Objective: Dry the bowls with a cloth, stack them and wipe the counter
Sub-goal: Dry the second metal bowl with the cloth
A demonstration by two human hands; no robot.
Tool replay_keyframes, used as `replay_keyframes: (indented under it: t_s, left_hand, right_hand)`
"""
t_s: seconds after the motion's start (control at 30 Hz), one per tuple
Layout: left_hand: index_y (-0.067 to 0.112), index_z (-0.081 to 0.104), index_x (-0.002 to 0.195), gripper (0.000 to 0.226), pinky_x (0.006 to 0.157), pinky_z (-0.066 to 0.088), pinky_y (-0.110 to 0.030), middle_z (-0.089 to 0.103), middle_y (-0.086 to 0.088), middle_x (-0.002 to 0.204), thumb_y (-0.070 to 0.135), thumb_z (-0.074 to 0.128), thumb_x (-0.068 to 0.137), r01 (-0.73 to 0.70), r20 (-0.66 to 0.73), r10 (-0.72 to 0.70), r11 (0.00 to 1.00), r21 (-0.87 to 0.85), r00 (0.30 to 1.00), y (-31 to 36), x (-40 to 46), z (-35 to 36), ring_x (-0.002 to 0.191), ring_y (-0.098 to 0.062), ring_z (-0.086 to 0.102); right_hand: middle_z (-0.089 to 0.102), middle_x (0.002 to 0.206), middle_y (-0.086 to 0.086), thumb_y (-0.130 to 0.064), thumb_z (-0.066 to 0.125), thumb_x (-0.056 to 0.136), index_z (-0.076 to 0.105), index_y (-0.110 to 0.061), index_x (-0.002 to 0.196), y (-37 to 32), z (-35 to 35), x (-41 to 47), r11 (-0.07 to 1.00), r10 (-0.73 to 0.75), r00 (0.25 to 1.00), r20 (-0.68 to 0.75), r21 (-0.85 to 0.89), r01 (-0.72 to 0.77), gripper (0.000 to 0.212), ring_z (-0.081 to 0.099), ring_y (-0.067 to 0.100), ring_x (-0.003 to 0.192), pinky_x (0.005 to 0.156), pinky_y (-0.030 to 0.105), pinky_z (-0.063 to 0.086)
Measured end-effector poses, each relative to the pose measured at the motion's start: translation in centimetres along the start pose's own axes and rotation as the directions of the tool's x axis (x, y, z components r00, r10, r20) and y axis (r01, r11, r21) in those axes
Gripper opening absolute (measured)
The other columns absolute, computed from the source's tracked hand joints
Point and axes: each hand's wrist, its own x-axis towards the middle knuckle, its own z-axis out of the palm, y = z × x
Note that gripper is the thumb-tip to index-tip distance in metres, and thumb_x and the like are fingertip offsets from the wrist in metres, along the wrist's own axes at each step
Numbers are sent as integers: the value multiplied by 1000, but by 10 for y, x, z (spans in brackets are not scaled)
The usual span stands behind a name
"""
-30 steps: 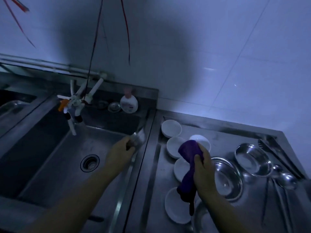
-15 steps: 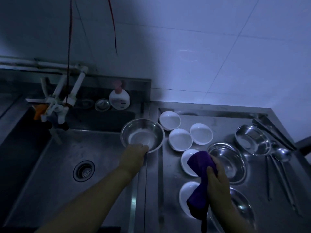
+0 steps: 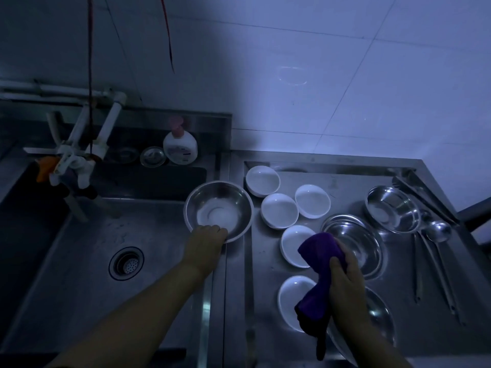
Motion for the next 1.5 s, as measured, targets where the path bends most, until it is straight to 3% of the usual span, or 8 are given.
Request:
replay_keyframes:
  t_s: [0.2,0.37,0.53,0.63,0.7,0.9,1.13,1.5]
  left_hand:
    - [9,58,61,30,45,33,-25,54,-6,54,-5,77,41,-7,-39,6,999,-32,999,10,-1,2,45,-26,52]
    - [3,65,102,50,76,49,-40,66,-12,91,25,72,58,-142,-123,130,985,-100,984,43,-4,1,82,-30,64]
    - [5,68,101,47,67,51,-32,68,-10,85,26,59,59,-380,-185,351,912,-153,918,114,0,1,73,-30,64]
    - [12,68,100,49,62,53,-29,68,-3,82,25,79,53,-436,-55,433,884,-172,900,156,2,12,71,-24,64]
    - [13,61,106,38,71,48,-33,65,-5,95,26,68,71,-416,89,434,894,-165,897,180,2,23,86,-26,61]
    - [15,50,109,29,89,34,-33,57,-6,114,35,48,88,-354,256,358,933,-64,898,232,5,55,109,-25,49]
    - [15,46,116,37,91,37,-36,59,-8,119,36,52,86,-125,407,121,992,-16,906,274,25,75,113,-27,49]
    - [23,50,87,13,65,33,-29,63,-3,100,37,49,88,100,358,-18,972,-212,933,304,45,68,94,-23,60]
  right_hand:
    - [62,104,5,-7,44,94,56,-39,115,-8,-27,6,998,54,992,-114,19,-52,39,58,22,79,64,35,46]
    - [60,118,6,-17,45,95,48,-37,127,-14,-84,14,994,91,949,-302,-23,-103,38,60,30,93,70,40,49]
    - [58,121,5,-21,44,97,46,-38,130,-9,-150,7,990,118,859,-499,-13,-144,37,57,22,82,62,29,45]
    - [60,112,4,-20,44,98,46,-33,131,0,-181,-1,983,174,811,-559,49,-177,35,55,16,67,53,28,43]
    - [60,100,-4,-20,44,99,47,-33,131,8,-195,-5,978,201,792,-577,67,-200,35,51,13,58,48,26,42]
    - [62,95,0,-18,45,98,48,-33,129,35,-217,6,964,257,797,-546,88,-251,35,48,14,50,45,26,39]
    - [58,124,6,-19,44,97,47,-33,130,57,-234,45,967,224,905,-361,-32,-252,36,59,28,96,74,40,47]
    - [62,106,6,-16,44,98,49,-29,130,63,-272,93,973,212,955,-205,-42,-225,36,55,19,64,50,29,41]
